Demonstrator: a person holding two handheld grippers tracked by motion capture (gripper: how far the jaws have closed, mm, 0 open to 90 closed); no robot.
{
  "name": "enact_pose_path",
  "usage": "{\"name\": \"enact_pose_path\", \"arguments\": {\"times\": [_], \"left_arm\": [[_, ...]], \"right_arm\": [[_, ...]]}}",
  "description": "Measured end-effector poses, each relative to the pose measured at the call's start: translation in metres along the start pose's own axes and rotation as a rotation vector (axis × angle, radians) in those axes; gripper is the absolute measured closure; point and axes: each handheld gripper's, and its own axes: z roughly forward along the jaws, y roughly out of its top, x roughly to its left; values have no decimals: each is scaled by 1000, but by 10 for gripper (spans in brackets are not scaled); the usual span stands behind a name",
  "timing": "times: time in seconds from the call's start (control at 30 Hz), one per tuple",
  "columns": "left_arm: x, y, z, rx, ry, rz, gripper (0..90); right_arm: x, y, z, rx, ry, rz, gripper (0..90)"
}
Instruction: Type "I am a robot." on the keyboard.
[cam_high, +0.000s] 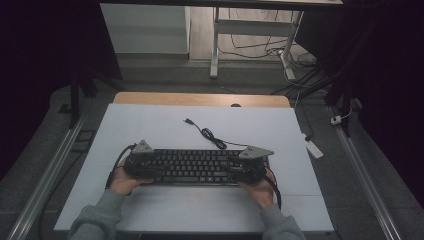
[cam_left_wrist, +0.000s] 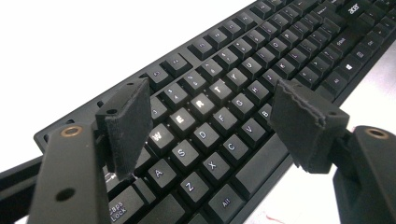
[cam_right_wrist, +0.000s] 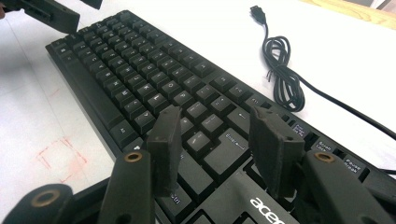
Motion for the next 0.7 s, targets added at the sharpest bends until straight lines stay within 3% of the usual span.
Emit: {"name": "enact_pose_path", "arguments": {"times": [0.33,0.7], "left_arm": [[-5,2,2,-19,-1,4,394],[-12,3,7,-5,-37,32,659]], "right_arm": [[1,-1,1,4,-2,-2,542],[1,-1,2,13,-1,-5,542]]}}
